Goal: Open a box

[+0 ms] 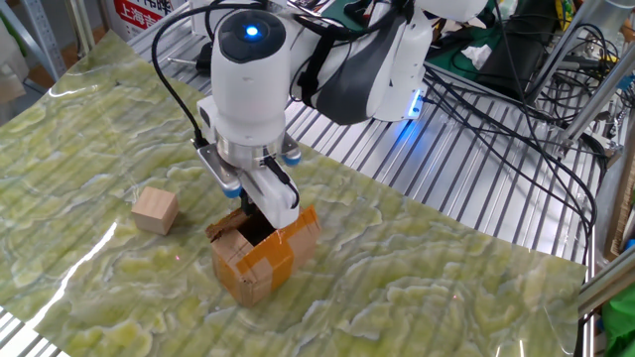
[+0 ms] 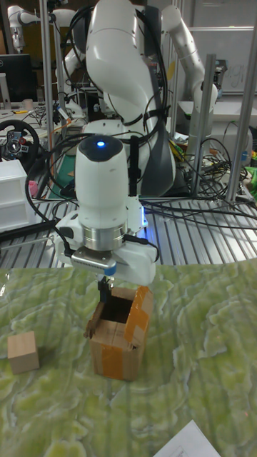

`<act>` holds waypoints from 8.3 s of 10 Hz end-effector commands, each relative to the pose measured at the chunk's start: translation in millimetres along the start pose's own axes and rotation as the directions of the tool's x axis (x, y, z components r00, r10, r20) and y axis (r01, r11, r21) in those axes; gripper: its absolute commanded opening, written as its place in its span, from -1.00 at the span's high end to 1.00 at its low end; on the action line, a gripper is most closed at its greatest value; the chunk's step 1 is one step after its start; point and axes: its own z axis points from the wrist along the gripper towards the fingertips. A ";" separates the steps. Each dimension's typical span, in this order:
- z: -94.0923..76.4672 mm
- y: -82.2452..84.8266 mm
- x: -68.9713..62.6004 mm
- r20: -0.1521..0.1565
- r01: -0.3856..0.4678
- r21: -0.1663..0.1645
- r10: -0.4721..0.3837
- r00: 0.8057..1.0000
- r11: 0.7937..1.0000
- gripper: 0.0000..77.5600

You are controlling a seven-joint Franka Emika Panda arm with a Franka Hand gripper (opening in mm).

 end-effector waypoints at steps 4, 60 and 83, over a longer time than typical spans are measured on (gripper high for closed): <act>6.0 -13.8 -3.3 0.016 0.046 0.011 -0.046 0.999 0.999 1.00; 11.9 109.2 7.0 -0.008 -0.233 -0.058 0.233 0.973 0.971 1.00; 13.1 98.7 8.2 0.026 -0.169 0.000 0.169 0.985 0.986 1.00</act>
